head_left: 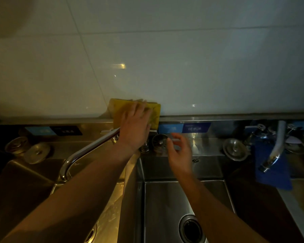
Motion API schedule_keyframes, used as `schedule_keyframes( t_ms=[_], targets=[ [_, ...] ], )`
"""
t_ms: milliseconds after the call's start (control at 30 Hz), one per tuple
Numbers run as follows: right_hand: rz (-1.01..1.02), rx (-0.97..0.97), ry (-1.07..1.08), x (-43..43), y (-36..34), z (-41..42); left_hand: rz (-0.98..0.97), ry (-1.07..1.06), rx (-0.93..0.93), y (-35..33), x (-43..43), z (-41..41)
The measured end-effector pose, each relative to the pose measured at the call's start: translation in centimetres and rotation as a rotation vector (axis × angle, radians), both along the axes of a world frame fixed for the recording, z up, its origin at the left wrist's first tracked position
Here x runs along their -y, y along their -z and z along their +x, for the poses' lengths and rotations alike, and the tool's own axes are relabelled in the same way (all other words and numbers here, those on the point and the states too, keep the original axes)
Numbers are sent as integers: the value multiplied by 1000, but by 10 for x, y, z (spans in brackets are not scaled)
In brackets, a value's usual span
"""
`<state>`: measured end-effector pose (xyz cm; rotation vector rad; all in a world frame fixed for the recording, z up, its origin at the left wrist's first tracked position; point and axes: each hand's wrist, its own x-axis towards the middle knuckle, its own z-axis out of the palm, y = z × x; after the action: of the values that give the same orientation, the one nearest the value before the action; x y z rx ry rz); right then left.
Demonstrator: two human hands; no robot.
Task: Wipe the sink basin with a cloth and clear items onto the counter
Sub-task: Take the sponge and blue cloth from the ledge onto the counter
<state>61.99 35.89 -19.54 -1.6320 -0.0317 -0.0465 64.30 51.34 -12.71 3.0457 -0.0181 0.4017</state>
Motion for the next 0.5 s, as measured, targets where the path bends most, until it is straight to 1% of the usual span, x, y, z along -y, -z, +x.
schedule_keyframes(
  t_ms=[100, 233, 300, 400, 500],
  targets=[
    [1, -6, -1, 5, 7, 1, 40, -22, -30, 2, 0, 12],
    [-6, -57, -5, 9, 9, 2, 49, -47, -17, 3, 1, 18],
    [-22, -39, 2, 10, 7, 1, 66, -67, -19, 4, 5, 16],
    [-13, -22, -21, 10, 3, -1, 153, -64, -27, 7, 10, 9],
    [-5, -18, -44, 12, -1, -3, 155, -68, -5, 2, 11, 3]
  ],
)
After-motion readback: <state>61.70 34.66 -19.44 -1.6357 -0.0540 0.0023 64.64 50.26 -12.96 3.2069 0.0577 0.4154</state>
